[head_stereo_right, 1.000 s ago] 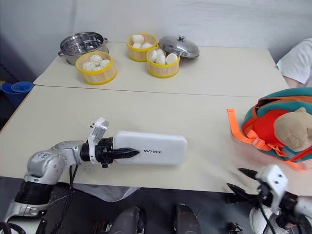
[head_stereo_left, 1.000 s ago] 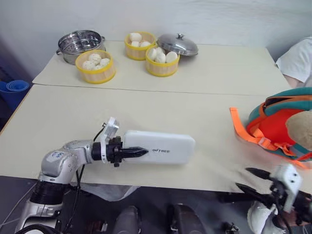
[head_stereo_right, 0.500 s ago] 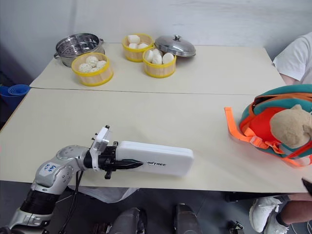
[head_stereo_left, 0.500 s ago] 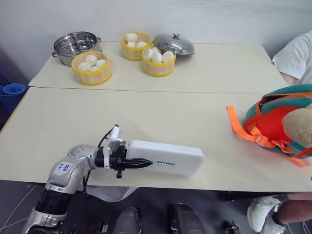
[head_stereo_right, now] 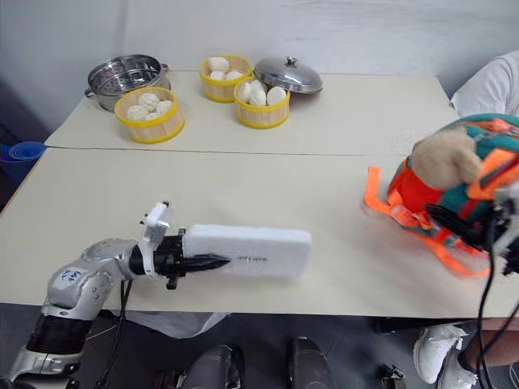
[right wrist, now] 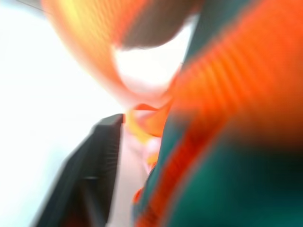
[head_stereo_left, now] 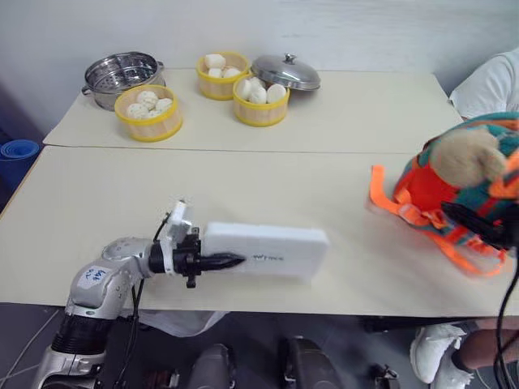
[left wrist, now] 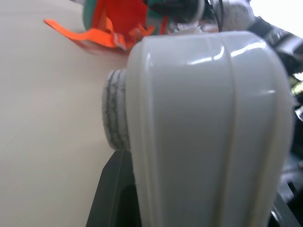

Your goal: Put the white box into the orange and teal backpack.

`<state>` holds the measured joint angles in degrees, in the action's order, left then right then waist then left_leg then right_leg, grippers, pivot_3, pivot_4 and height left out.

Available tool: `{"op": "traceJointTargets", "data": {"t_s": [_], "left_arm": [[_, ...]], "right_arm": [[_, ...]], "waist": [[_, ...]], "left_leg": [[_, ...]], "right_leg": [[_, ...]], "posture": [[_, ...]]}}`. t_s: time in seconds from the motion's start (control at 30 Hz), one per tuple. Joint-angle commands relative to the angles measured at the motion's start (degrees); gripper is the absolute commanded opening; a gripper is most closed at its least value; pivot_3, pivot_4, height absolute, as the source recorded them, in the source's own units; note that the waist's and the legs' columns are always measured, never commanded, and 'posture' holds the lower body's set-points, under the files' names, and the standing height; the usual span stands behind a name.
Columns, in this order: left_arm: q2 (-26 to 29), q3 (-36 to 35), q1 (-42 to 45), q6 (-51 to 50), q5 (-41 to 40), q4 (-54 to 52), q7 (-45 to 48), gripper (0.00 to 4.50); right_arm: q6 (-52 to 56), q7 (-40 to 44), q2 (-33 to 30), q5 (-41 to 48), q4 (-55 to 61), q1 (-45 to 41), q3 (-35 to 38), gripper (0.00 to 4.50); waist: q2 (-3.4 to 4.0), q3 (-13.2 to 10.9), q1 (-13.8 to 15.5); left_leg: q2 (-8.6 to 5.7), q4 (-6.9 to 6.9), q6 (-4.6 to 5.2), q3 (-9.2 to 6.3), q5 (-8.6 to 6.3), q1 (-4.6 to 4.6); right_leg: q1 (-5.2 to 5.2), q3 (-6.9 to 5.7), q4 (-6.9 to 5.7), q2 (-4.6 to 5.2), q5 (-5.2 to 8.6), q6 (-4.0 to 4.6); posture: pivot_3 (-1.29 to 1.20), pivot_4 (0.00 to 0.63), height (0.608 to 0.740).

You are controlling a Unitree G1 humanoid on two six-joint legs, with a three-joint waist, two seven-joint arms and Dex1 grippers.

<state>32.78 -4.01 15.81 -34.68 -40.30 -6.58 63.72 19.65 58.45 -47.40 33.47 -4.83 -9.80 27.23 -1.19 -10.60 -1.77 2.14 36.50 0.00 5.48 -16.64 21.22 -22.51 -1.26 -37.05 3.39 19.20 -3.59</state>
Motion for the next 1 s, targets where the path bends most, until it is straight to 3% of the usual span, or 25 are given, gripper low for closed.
{"op": "traceJointTargets", "data": {"t_s": [0.03, 0.13, 0.27, 0.4, 0.53, 0.7, 0.8, 1.0], "left_arm": [[1.8, -3.3, -0.5, 1.2, -0.6, 0.9, 0.7, 1.24], [3.4, -4.9, -0.5, -0.7, -1.7, 3.3, 1.1, 1.24], [4.7, -6.6, 0.3, 1.0, -0.3, 8.1, 2.4, 1.24], [5.3, -8.4, 1.1, 1.0, -0.8, 9.9, 1.9, 1.24], [6.0, -10.3, 0.1, 1.9, -0.9, 9.2, 2.6, 1.24], [8.6, -14.9, -2.0, -2.1, -5.7, 5.8, 4.2, 1.24], [11.4, -17.7, -3.6, -5.5, -9.4, 2.3, 5.4, 1.24], [6.9, -16.3, 4.9, -4.9, -12.5, -3.4, -0.3, 1.24]], "right_arm": [[1.6, -0.8, 2.6, 2.2, 6.7, -1.7, -3.7, 0.91], [4.0, -1.8, 6.1, 3.6, 14.0, -3.9, -9.4, 0.02], [8.7, -1.6, 8.8, 8.3, 22.7, -6.6, -15.0, 0.02], [18.1, -5.5, 10.9, 20.9, 33.3, -7.1, -17.1, 0.02], [27.7, -5.6, 4.3, 34.1, 42.2, 0.0, -15.6, 0.02], [34.0, -2.1, -7.3, 41.9, 41.3, 10.5, -4.3, 0.02], [35.4, 0.9, -12.0, 40.0, 37.8, 14.4, 1.8, 0.02], [31.9, 3.8, -12.1, 33.2, 35.4, 15.2, -0.4, 0.02]], "waist": [[0.0, 0.0, 0.0], [0.0, 0.0, -0.1], [0.0, 0.0, 0.0], [-0.01, 0.0, 0.0], [-0.02, 0.0, 0.2], [-0.13, 0.0, 0.3], [-0.24, -0.1, 0.0], [-0.26, -0.1, 1.0]], "left_leg": [[0.0, -0.01, -0.08, 0.0, 0.03, 0.01], [0.0, -0.03, -0.35, 0.01, 0.18, 0.04], [0.01, -0.04, -0.32, 0.0, 0.16, 0.05], [0.01, -0.1, -0.3, -0.06, 0.15, 0.14], [0.01, -0.2, -0.01, -0.13, -0.04, 0.2], [-0.03, -0.15, 0.2, -0.13, -0.21, 0.26], [-0.03, -0.09, 0.25, -0.12, -0.24, 0.29], [-0.03, -0.05, 0.22, -0.16, -0.07, 0.21]], "right_leg": [[-0.02, 0.0, -0.01, -0.01, 0.0, 0.0], [-0.06, 0.0, -0.01, 0.0, 0.0, 0.0], [-0.08, -0.01, -0.03, 0.03, 0.0, 0.01], [-0.17, -0.05, -0.02, 0.07, 0.01, 0.02], [-0.22, -0.13, 0.03, 0.11, 0.02, 0.05], [-0.12, -0.15, 0.28, 0.22, 0.02, 0.05], [-0.1, -0.15, 0.38, 0.24, 0.02, 0.03], [-0.03, -0.19, 0.26, 0.23, 0.0, 0.01]], "posture": [[0.0, 0.15, 0.74], [0.0, 0.15, 0.74], [0.0, 0.15, 0.74], [0.0, 0.15, 0.74], [0.0, 0.15, 0.74], [0.0, 0.15, 0.74], [0.0, 0.15, 0.74], [0.0, 0.15, 0.74]]}}
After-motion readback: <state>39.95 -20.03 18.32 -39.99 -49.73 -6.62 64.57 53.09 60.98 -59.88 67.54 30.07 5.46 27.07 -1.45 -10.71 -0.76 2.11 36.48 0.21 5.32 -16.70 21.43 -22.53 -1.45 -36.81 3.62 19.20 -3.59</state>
